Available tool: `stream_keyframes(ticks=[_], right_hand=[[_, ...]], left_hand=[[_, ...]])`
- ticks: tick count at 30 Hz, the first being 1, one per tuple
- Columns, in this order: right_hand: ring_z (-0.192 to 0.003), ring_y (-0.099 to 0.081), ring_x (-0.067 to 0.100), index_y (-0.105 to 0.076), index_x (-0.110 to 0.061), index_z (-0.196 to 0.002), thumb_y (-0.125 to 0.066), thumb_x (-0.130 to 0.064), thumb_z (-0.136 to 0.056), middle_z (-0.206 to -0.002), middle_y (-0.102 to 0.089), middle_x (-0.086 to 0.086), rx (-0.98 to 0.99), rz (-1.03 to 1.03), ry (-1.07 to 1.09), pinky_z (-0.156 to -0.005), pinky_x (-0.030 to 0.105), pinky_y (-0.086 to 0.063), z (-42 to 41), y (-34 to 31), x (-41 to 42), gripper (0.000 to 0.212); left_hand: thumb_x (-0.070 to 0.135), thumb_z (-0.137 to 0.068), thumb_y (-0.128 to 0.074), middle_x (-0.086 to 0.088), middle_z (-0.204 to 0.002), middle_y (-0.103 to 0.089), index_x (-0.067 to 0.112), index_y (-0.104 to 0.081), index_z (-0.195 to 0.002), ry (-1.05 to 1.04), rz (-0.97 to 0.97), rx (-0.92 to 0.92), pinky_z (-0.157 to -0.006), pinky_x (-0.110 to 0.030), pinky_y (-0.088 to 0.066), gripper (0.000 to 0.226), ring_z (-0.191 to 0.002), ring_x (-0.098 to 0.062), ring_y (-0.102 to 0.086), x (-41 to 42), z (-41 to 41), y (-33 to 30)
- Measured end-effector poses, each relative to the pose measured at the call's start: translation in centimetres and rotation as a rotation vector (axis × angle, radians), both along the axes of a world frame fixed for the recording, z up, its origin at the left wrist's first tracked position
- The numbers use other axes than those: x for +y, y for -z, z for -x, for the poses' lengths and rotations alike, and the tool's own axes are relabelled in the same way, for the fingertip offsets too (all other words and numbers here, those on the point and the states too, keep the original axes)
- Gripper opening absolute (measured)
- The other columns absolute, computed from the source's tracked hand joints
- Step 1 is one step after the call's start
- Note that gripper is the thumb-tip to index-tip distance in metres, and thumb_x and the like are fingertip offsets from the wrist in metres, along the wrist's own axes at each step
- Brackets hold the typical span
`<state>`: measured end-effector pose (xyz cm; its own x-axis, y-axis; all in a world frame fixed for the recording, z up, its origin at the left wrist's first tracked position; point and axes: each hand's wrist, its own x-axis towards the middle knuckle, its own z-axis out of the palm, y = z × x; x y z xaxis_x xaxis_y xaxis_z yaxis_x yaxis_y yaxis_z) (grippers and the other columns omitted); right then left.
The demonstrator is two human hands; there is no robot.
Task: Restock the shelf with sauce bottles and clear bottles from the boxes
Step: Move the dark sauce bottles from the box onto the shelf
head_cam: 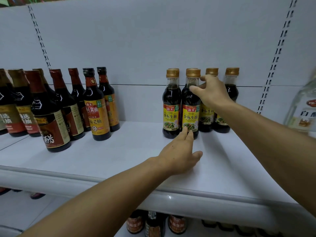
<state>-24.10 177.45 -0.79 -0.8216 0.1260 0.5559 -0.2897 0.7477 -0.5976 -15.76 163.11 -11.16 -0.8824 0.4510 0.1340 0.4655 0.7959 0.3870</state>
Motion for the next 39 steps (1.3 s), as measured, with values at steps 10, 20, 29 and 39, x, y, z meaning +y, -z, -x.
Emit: stream_keyframes(ticks=[10, 20, 29, 39], right_hand=[[-0.108, -0.059, 0.02, -0.05, -0.014, -0.136, -0.062, -0.043, -0.092, -0.122, -0.063, 0.004, -0.012, -0.098, 0.083, -0.089, 0.041, -0.051, -7.2, 2.6, -2.6, 0.054], [-0.098, -0.064, 0.022, -0.065, -0.013, -0.111, -0.058, -0.041, -0.095, -0.109, -0.069, 0.003, -0.04, -0.15, 0.017, -0.085, 0.049, -0.054, -17.2, 4.2, -8.7, 0.033], [-0.093, -0.062, 0.014, -0.069, -0.019, -0.105, -0.056, -0.038, -0.096, -0.099, -0.07, -0.005, -0.032, -0.155, -0.038, -0.085, 0.044, -0.053, -25.1, 6.7, -12.9, 0.024], [-0.092, -0.059, 0.002, -0.07, -0.023, -0.108, -0.055, -0.036, -0.096, -0.102, -0.068, -0.013, -0.018, -0.16, -0.14, -0.083, 0.027, -0.049, -27.5, 9.8, -15.7, 0.024]], left_hand=[[0.045, -0.1, -0.043, -0.003, -0.164, 0.006, 0.014, -0.005, -0.157, 0.024, -0.028, 0.027, -0.122, -0.034, -0.015, 0.075, -0.151, -0.017, -0.006, -4.0, -4.6, -0.9], [0.047, -0.101, -0.04, -0.005, -0.164, 0.003, 0.013, -0.006, -0.156, 0.042, -0.015, 0.067, -0.118, -0.03, -0.013, 0.074, -0.151, -0.017, -0.006, -10.5, -10.9, -1.0], [0.048, -0.1, -0.04, -0.002, -0.165, 0.002, 0.016, -0.007, -0.156, 0.093, -0.043, 0.049, -0.118, -0.029, -0.009, 0.073, -0.151, -0.015, -0.003, -14.5, -16.2, 0.6], [0.045, -0.099, -0.043, 0.001, -0.165, -0.004, 0.021, -0.008, -0.157, 0.082, -0.075, 0.04, -0.121, -0.04, -0.02, 0.071, -0.15, -0.016, -0.013, -17.2, -18.4, 2.6]])
